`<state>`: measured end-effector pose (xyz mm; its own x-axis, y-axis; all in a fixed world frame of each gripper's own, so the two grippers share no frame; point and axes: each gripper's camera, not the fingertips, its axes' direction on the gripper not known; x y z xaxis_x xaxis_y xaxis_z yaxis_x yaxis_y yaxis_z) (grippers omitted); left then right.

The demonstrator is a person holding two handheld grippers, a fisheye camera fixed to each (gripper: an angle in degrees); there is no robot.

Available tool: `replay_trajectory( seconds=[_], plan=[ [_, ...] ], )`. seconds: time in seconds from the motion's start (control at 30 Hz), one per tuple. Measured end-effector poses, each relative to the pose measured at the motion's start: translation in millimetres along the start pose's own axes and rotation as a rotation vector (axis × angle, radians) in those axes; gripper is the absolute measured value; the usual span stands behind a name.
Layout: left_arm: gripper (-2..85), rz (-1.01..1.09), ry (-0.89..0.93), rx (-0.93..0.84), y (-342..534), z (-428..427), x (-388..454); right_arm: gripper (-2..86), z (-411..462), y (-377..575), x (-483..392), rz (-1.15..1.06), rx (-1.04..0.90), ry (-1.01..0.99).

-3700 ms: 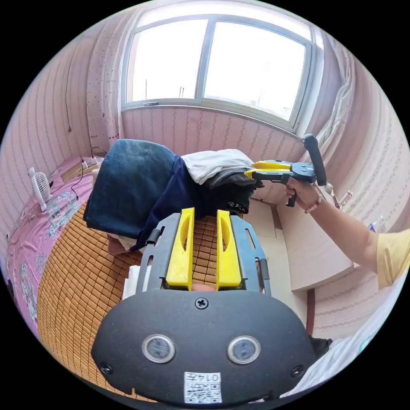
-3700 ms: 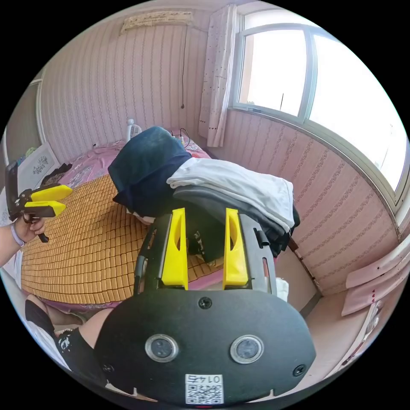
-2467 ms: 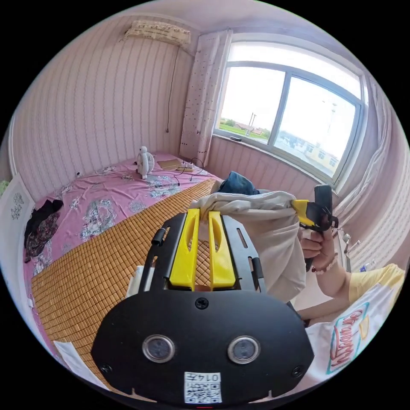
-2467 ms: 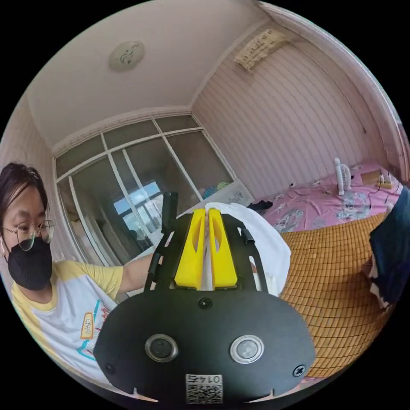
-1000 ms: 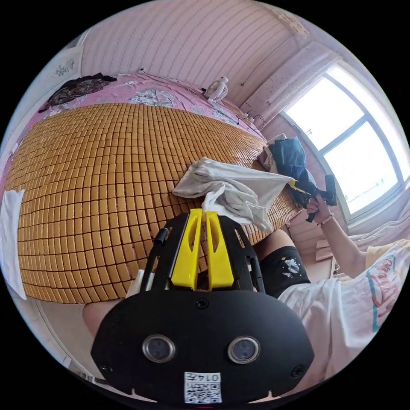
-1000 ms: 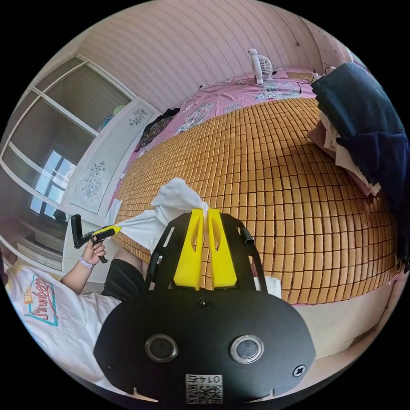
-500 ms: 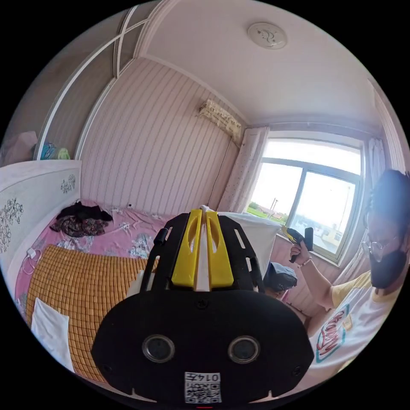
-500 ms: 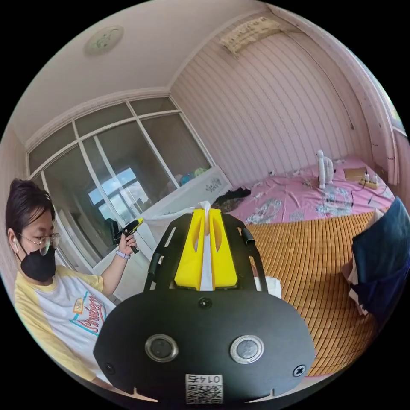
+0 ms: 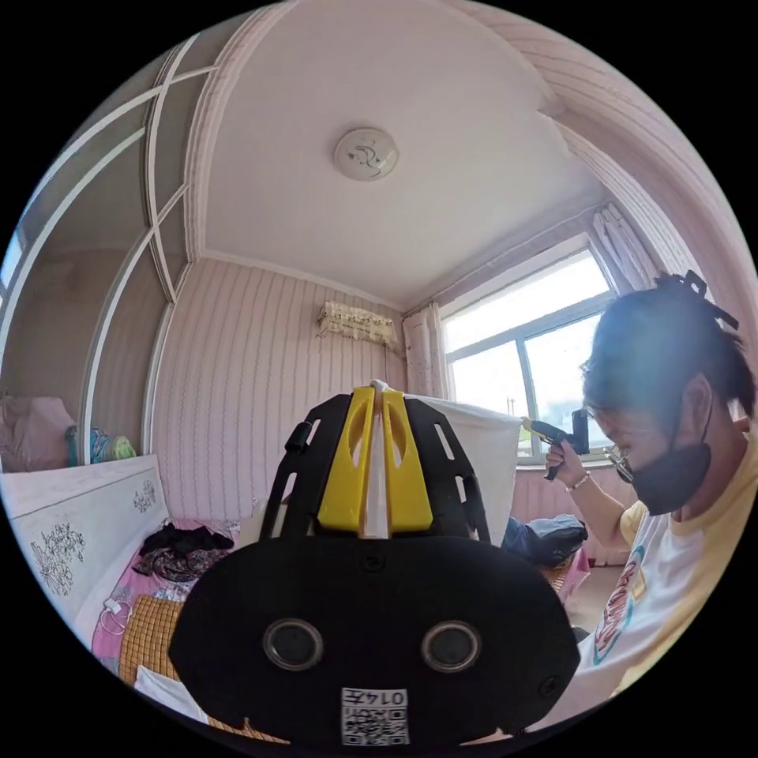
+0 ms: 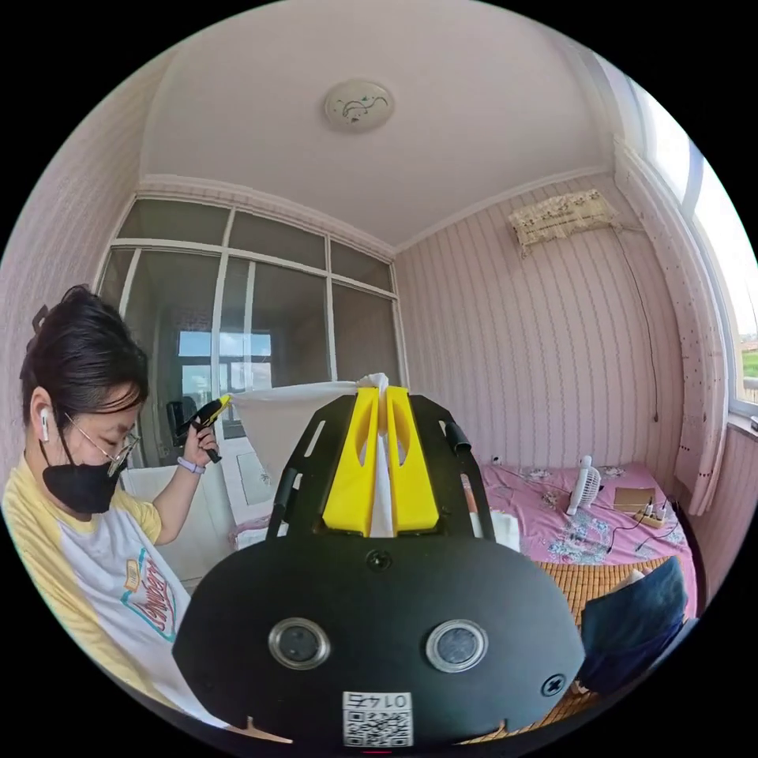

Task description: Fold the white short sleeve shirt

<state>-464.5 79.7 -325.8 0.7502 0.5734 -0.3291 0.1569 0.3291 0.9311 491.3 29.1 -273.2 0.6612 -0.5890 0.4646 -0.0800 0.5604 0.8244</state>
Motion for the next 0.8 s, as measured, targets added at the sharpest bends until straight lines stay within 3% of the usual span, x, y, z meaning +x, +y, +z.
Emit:
replay_trajectory(
  seconds=[0.1, 0.2, 0.47, 0.53, 0.6, 0.67, 0.73, 0.8],
  plan=[
    [-0.8, 0.034, -0.023, 0.038, -21.2, -3.9, 0.2, 0.6, -10.7, -19.4, -17.9, -0.043, 0.057, -0.052],
    [-0.8, -0.033, -0.038, -0.067, -17.3, 32.0, -23.9, 0.6, 6.6, -29.1, -12.7, -0.026, 0.052, -0.058],
    [-0.9, -0.301, -0.237, -0.673, 132.4, 190.3, -124.4, 0.6, 176.1, 77.6, 100.1, 0.319, -0.512, 0.159],
    [-0.9, -0.364, -0.246, -0.698, 149.2, 211.5, -140.2, 0.6, 214.7, 111.9, 126.2, 0.392, -0.594, 0.208],
    [-0.9, -0.382, -0.250, -0.618, 136.7, 220.8, -149.2, 0.6, 229.6, 105.4, 140.4, 0.421, -0.556, 0.218],
    [-1.0, -0.325, -0.222, -0.438, 103.9, 218.2, -146.0, 0.7, 227.1, 73.3, 143.3, 0.417, -0.401, 0.209],
    [-1.0, -0.271, -0.201, -0.370, 89.4, 214.7, -139.6, 0.7, 212.3, 27.7, 128.4, 0.315, -0.185, 0.164],
    [-1.0, -0.224, -0.199, -0.365, 90.9, 211.2, -133.9, 0.7, 202.0, 12.5, 114.3, 0.234, -0.095, 0.149]
  ],
)
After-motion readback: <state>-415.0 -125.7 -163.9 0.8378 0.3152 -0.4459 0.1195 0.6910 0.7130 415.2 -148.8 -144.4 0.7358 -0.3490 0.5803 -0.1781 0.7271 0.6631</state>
